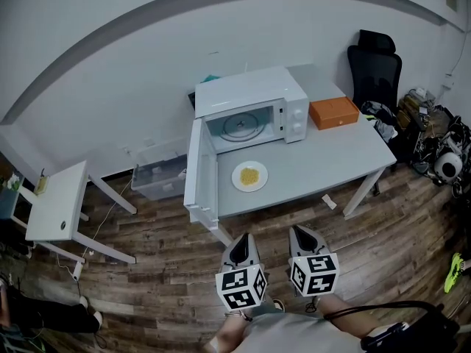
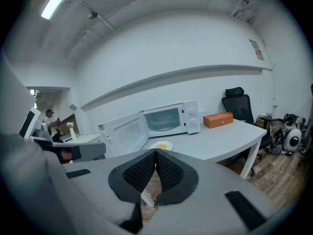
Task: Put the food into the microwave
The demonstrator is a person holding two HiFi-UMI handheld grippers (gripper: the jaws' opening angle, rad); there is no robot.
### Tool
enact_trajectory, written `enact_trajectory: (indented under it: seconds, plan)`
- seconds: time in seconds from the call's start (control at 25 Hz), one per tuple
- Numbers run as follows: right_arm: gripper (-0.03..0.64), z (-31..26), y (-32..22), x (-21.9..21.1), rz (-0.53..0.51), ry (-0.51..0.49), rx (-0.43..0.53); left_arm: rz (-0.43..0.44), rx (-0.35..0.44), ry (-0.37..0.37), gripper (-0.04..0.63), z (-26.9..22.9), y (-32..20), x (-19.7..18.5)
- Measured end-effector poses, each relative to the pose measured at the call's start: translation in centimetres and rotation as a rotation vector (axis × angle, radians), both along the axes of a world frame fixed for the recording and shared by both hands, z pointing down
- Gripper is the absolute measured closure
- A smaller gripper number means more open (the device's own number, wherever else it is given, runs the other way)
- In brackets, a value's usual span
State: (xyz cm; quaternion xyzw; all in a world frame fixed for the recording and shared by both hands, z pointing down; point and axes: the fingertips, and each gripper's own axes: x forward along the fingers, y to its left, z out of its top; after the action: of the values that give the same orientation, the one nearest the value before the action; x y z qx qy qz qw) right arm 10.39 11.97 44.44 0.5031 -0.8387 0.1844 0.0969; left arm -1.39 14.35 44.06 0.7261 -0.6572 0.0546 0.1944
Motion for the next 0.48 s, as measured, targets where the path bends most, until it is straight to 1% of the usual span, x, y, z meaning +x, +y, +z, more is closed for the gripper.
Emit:
enact_trajectory:
  seconds: [0.2,0.48]
  plan:
    - [0.601,0.4,-0.8,-0.1,0.003,-0.004,-0.01,-0.007,-0.006,0.0,0.594,0.3,-0.7,-0.3]
    - [0.601,0.6,-3.7,-1.0,0.012,-0.004,-0.009,0.0,-0.005,0.001,0.594,0.8,-3.8,-1.2]
